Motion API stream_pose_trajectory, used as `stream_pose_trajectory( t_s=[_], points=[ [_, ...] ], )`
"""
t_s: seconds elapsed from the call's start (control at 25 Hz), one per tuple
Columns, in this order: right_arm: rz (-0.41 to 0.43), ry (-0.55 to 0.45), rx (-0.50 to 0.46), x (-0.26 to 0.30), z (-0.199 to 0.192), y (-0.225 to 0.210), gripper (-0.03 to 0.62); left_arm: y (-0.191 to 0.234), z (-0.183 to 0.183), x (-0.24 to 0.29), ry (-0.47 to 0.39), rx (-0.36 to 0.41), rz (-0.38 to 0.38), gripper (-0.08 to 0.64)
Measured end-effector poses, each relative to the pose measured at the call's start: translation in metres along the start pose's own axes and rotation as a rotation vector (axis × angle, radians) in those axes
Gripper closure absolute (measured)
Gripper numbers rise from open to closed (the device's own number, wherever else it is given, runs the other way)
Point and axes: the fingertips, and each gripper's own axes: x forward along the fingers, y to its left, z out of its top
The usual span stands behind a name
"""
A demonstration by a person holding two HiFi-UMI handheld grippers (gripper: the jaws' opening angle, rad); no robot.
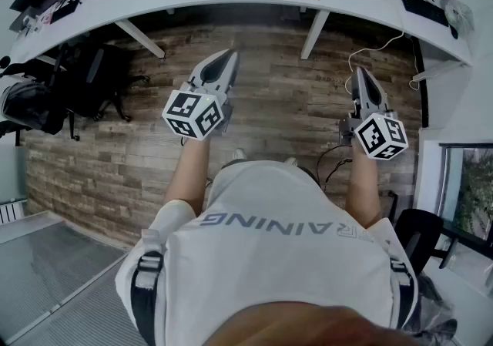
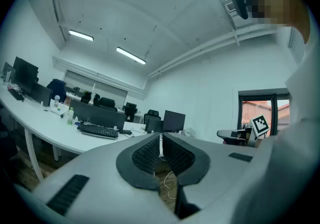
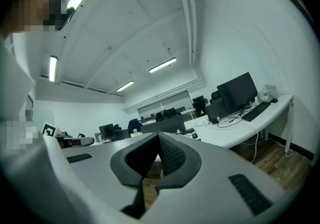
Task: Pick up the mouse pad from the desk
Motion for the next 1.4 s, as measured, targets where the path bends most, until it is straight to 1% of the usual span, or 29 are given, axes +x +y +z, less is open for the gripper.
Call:
stream_pose_trajectory(
  t_s=[0.44,0.64,0.76,0.92,1.16,1.28,1.4],
  points=[
    [0.019,0.012,-0.007,0.001,0.001,0.0,0.574,-0.01,-0.004,0.005,0.009,-0.014,-0.013,0.517],
    [0.026,-0.041,0.059,-0.001,0.011,-0.011,0.574,-0.019,-0.014,0.013,0.036,-0.045,0.003,0.517],
    [0.04,-0.035,0.035,-0.003,0.014,-0.019,0.574,-0.032,-0.019,0.022,0.049,-0.049,-0.006,0.52],
    [0.06,-0.019,0.008,-0.01,0.017,-0.035,0.574,-0.052,-0.024,0.035,0.051,-0.048,-0.005,0.52],
    [0.089,0.019,0.014,-0.012,0.012,-0.076,0.574,-0.074,-0.037,0.065,0.049,-0.039,0.027,0.52],
    [0.096,0.039,0.035,-0.005,0.008,-0.091,0.574,-0.077,-0.04,0.076,0.056,-0.036,0.04,0.52],
    [0.11,0.054,0.026,0.01,0.007,-0.097,0.574,-0.068,-0.04,0.089,0.059,-0.045,0.048,0.52]
  ],
)
